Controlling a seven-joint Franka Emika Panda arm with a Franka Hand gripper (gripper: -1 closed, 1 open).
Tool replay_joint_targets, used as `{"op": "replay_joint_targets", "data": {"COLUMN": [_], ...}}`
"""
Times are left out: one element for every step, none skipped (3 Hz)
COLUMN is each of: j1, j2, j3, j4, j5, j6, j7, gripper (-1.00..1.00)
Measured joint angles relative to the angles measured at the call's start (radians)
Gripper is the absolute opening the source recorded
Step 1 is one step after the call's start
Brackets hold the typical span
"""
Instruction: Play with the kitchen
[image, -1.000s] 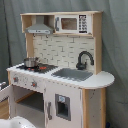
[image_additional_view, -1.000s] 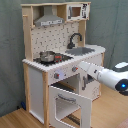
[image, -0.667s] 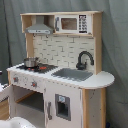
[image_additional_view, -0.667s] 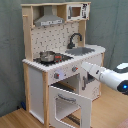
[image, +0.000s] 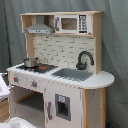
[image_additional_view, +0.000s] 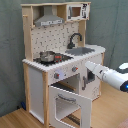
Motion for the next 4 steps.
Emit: {"op": "replay_joint_targets", "data": {"j1": [0.012,0.004,-0.029,-0.085], "j2": [-0.029,-0.059,-0.092,-0.127], "j3": [-0.027,-0.042,-0.043,-0.043], "j4": [-0.071,-0.124,-0.161,-0.167], "j5": [-0.029,-0.05,-0.062,-0.062], "j6": [0.069,0.145,0.236,0.338], "j7": [0.046,0.091,0.132,0.164], "gripper": [1.0,1.0,1.0,1.0]}}
